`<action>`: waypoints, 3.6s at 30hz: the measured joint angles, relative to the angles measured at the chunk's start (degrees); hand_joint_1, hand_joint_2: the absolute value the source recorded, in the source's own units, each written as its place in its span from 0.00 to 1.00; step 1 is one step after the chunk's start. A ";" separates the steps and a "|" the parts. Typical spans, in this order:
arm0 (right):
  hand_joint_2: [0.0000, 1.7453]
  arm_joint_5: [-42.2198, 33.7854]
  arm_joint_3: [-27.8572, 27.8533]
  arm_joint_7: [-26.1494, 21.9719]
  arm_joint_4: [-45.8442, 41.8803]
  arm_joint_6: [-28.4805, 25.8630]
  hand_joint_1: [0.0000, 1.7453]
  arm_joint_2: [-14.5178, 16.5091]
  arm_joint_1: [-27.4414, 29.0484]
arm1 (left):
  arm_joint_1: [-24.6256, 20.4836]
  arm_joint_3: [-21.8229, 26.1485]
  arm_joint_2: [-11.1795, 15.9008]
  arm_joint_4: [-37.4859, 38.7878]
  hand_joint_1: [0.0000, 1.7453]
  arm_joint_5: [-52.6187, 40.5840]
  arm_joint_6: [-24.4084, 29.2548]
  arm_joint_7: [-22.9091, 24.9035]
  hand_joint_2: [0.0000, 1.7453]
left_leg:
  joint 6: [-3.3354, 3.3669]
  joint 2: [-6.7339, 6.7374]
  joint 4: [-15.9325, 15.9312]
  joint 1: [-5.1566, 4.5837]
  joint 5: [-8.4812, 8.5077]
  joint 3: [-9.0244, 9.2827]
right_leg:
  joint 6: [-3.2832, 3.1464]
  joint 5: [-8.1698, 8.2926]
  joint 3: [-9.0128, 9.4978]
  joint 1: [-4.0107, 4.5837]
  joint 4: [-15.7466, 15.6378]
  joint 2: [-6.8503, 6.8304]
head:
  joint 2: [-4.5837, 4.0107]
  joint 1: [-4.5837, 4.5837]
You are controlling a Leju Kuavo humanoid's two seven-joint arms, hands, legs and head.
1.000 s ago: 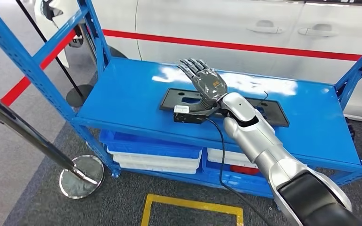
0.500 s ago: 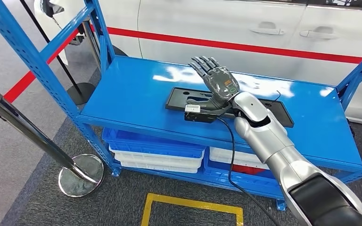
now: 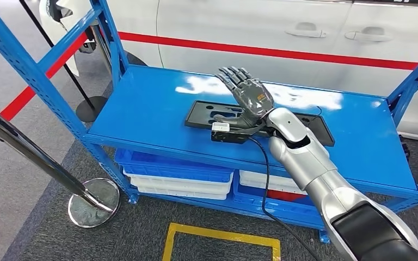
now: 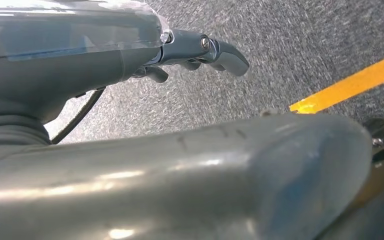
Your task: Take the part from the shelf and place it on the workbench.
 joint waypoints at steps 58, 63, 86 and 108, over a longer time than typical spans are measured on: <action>0.00 2.13 -1.57 -0.71 2.75 -7.18 0.00 0.41 11.41 | 0.02 -0.02 0.11 0.00 0.00 0.13 0.35 0.68 0.00 | 0.82 -0.10 -0.79 -0.15 0.45 0.72 | 1.13 -0.74 0.35 0.00 0.55 0.15 | 0.00 0.00; 0.00 2.15 -1.57 -0.79 3.78 -7.21 0.00 0.02 10.39 | -0.03 -0.02 0.11 0.00 0.00 0.14 0.36 0.70 0.00 | -0.68 -0.07 4.21 0.21 -2.81 -1.52 | -0.64 -0.28 0.37 -0.24 0.01 -0.03 | 0.00 0.00; 1.00 7.82 0.04 2.99 17.69 -8.57 0.00 1.10 2.26 | -0.28 0.11 -0.45 0.00 0.00 1.26 1.09 1.18 0.00 | 1.59 -1.00 -1.03 0.08 1.22 0.33 | 1.65 -1.24 -1.57 -0.37 4.67 -0.17 | 0.00 0.01; 1.00 20.23 3.52 12.64 23.32 -11.57 0.00 0.55 -0.91 | -0.33 0.13 -0.48 0.00 0.00 0.96 0.52 0.83 0.00 | 1.91 -0.37 -1.78 0.04 1.92 0.08 | 1.28 -1.92 -0.63 0.24 2.22 -0.32 | 0.00 0.01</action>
